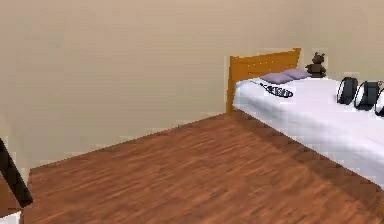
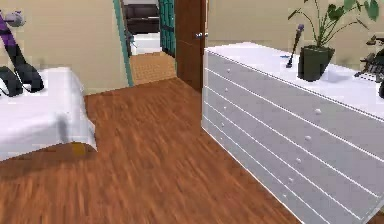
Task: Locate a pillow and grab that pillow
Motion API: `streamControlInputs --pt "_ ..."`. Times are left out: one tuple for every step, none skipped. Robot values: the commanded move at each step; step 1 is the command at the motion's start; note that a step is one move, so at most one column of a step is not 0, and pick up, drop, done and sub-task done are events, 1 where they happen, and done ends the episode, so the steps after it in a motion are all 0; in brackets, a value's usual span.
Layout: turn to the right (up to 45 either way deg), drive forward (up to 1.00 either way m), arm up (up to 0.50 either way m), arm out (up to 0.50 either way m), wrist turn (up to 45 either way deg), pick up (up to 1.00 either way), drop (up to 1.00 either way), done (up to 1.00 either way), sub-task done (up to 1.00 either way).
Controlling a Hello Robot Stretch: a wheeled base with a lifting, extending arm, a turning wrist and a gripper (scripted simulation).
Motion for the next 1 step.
streamControlInputs --pt "18.0 0.00 0.00 0.00 0.0 0.00 0.00 0.00 0.00"
